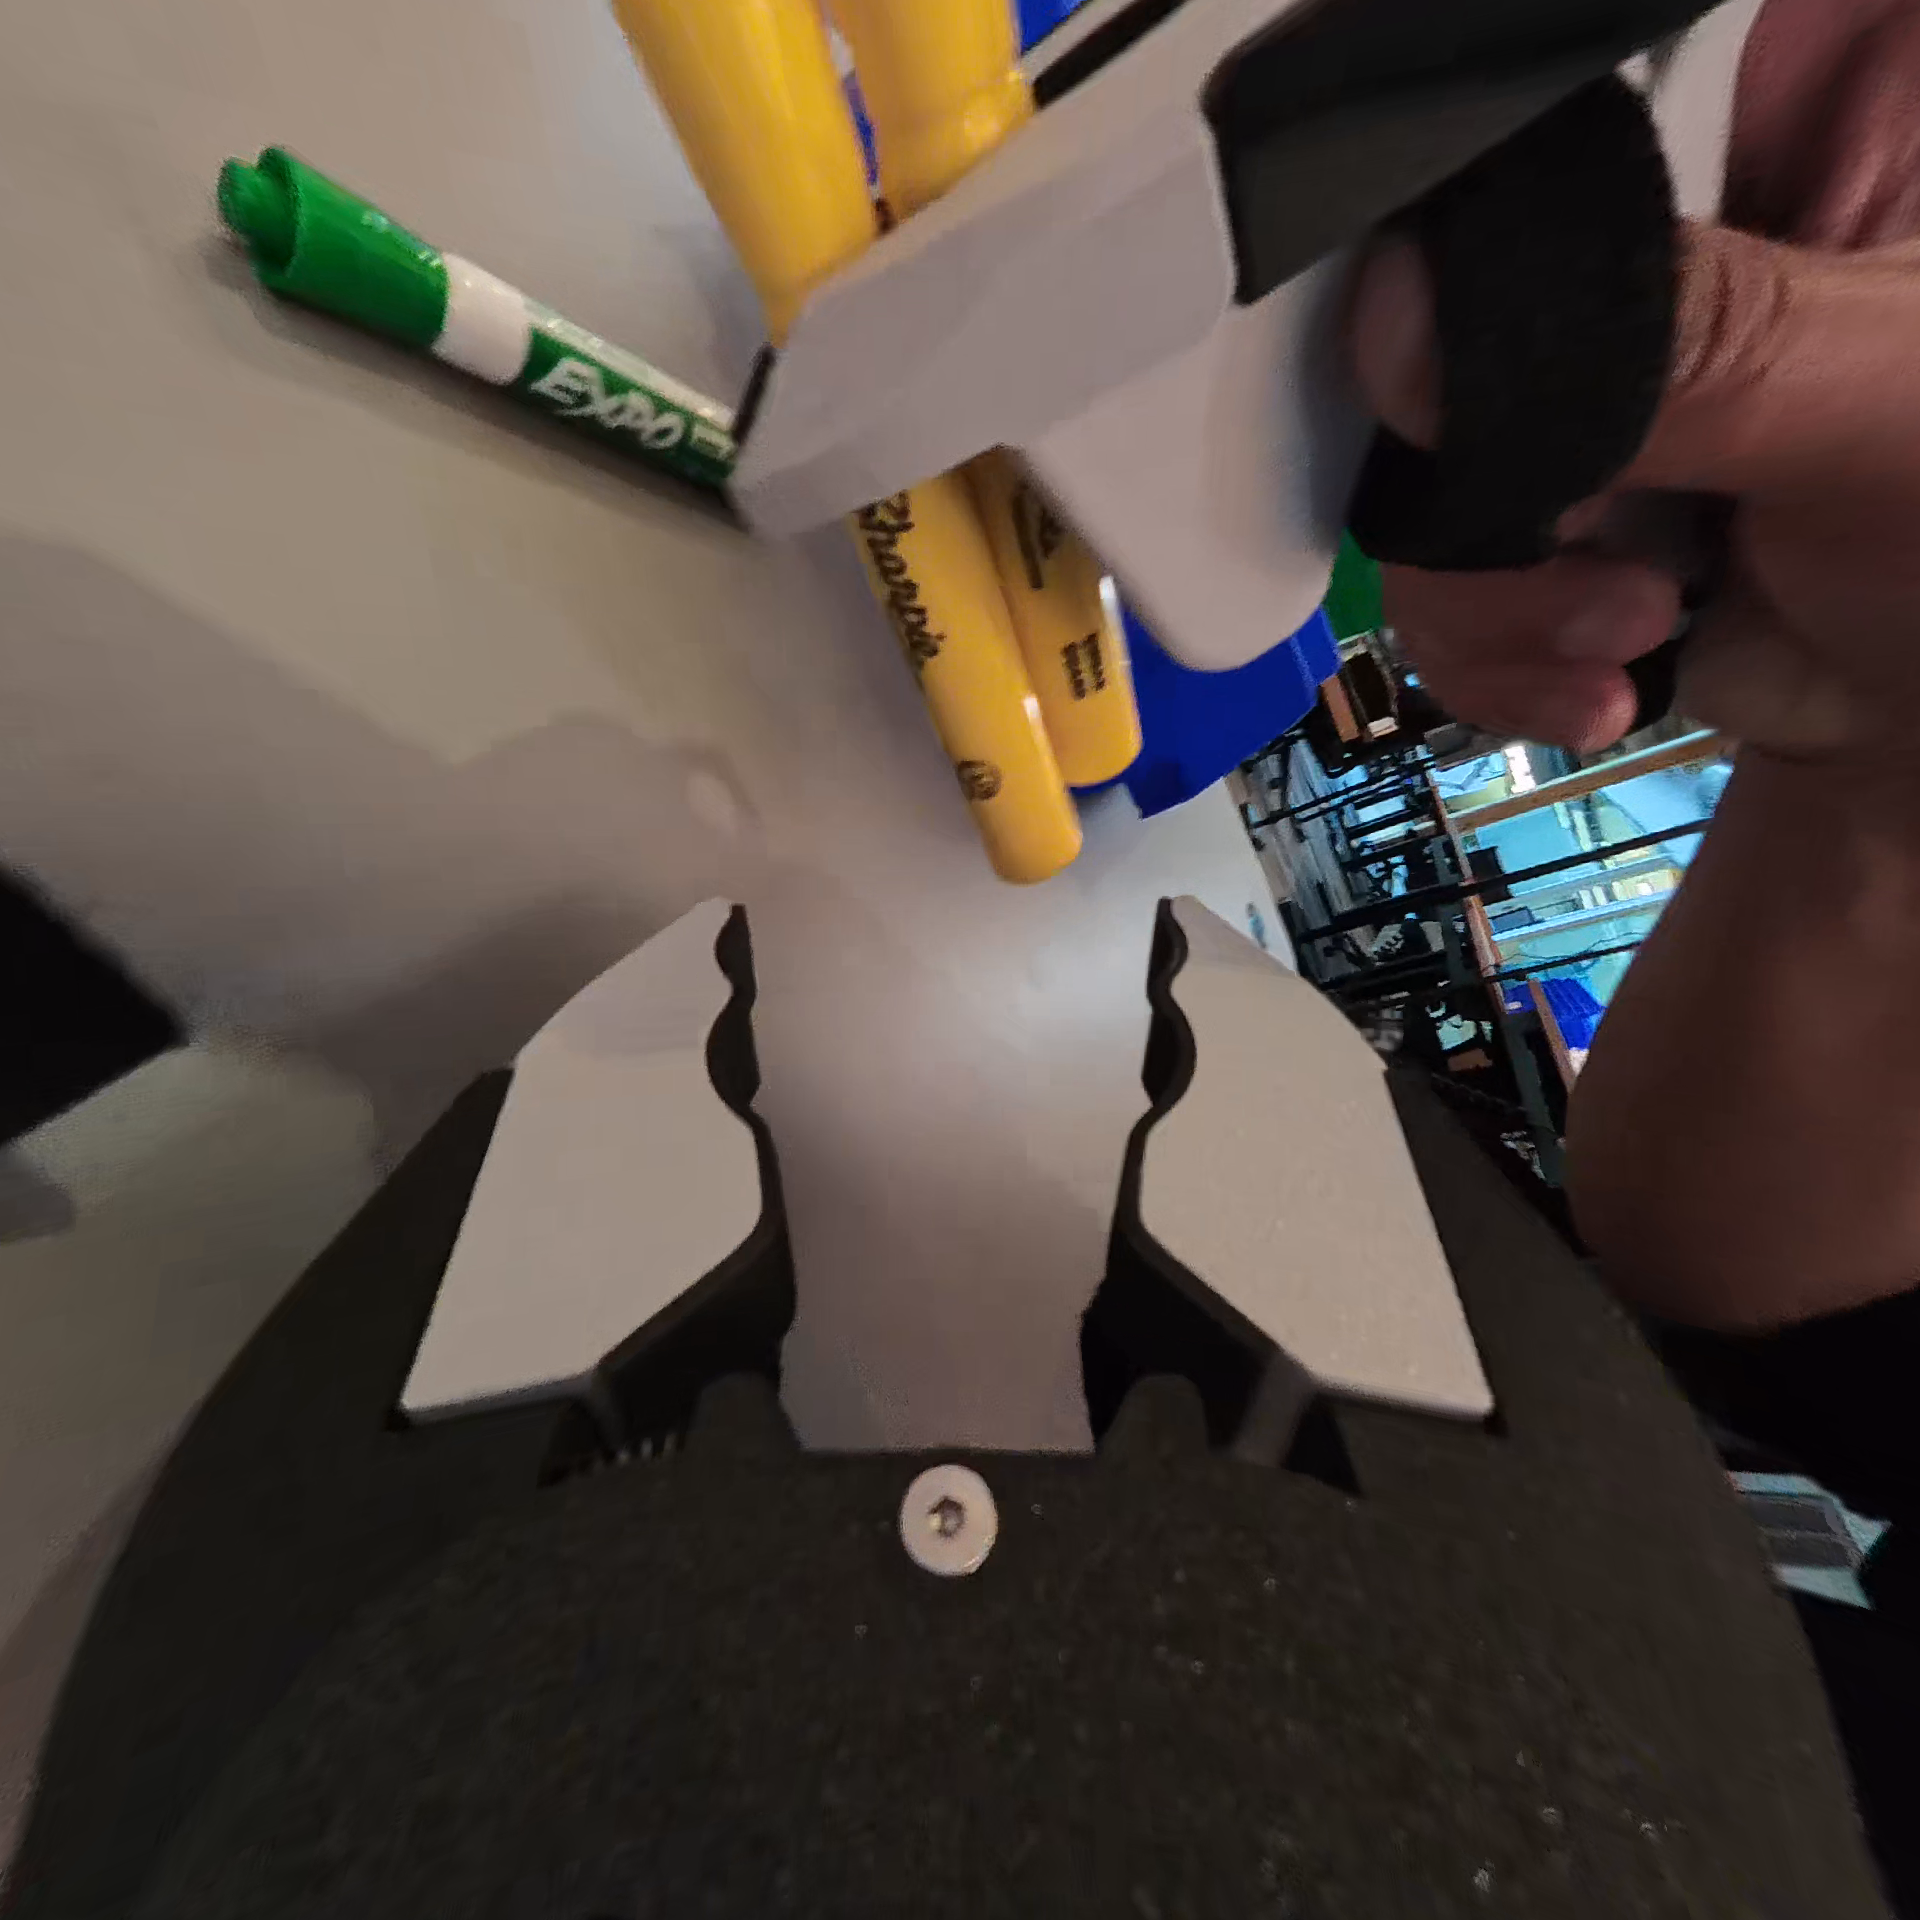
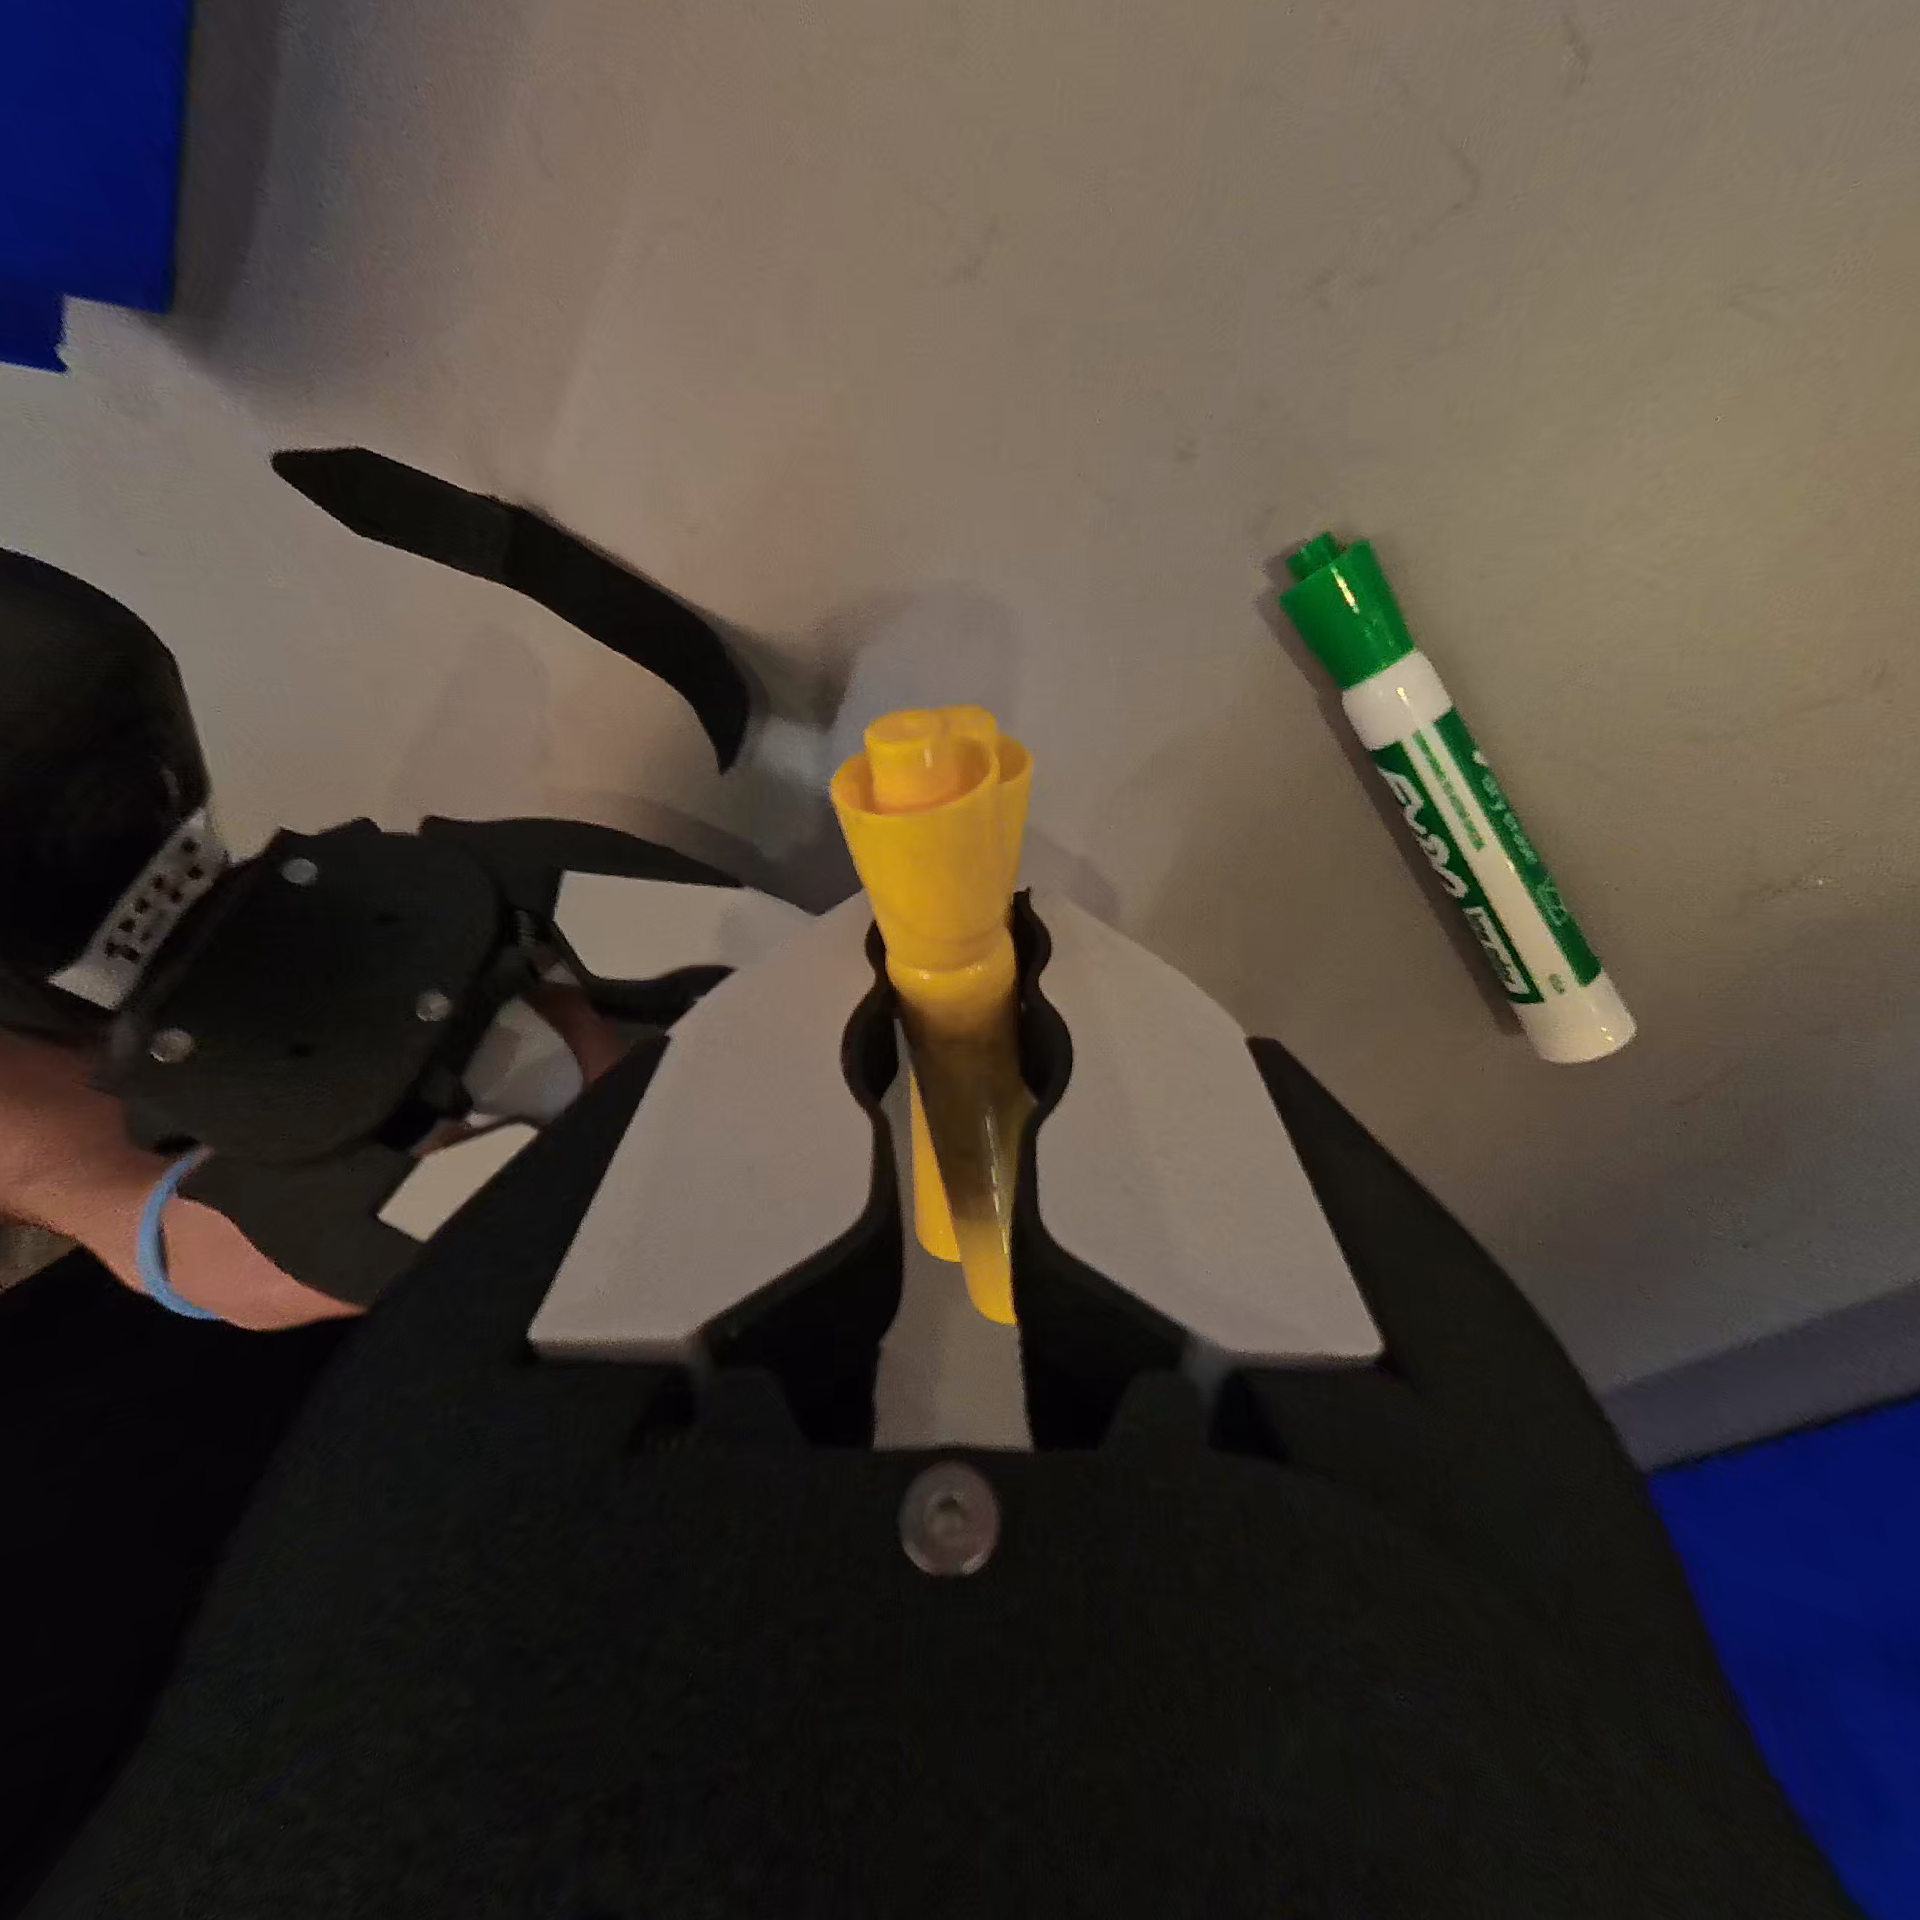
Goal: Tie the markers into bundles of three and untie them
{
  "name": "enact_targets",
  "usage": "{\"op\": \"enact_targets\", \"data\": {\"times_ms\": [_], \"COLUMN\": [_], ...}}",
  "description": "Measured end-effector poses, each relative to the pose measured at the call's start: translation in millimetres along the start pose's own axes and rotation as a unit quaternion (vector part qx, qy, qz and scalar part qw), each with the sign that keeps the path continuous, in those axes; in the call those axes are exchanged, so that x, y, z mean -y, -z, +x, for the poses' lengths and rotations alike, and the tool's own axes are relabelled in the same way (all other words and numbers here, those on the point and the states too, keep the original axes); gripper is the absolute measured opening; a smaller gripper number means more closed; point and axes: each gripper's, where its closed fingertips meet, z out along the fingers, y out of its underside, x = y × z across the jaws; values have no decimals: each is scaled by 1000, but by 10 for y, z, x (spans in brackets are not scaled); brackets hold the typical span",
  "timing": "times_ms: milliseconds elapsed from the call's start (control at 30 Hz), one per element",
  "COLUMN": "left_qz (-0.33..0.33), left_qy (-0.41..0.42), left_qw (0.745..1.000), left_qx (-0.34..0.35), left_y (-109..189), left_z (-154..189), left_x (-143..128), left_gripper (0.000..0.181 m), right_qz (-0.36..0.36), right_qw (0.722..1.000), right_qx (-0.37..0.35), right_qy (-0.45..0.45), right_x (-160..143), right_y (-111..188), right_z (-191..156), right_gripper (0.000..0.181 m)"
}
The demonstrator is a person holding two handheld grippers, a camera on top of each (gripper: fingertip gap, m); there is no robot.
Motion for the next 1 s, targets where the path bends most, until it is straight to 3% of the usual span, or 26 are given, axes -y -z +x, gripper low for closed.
{"op": "enact_targets", "data": {"times_ms": [200,500,700,867,1000], "left_qz": [34,-15,-26,-60,-118], "left_qy": [-22,-51,-79,-100,-126], "left_qw": [999,994,983,972,954], "left_qx": [-30,96,166,206,246], "left_y": [-85,-328,-318,-273,-192], "left_z": [119,-160,-283,-398,-505], "left_x": [140,56,138,181,161], "left_gripper": [78,76,78,76,73], "right_qz": [6,41,86,135,190], "right_qw": [1000,997,988,972,944], "right_qx": [26,54,97,141,197], "right_qy": [-11,-40,-85,-130,-183], "right_x": [24,130,230,289,355], "right_y": [-57,-80,-81,-110,-64], "right_z": [-64,-69,-92,-99,-58], "right_gripper": [19,19,19,19,19]}}
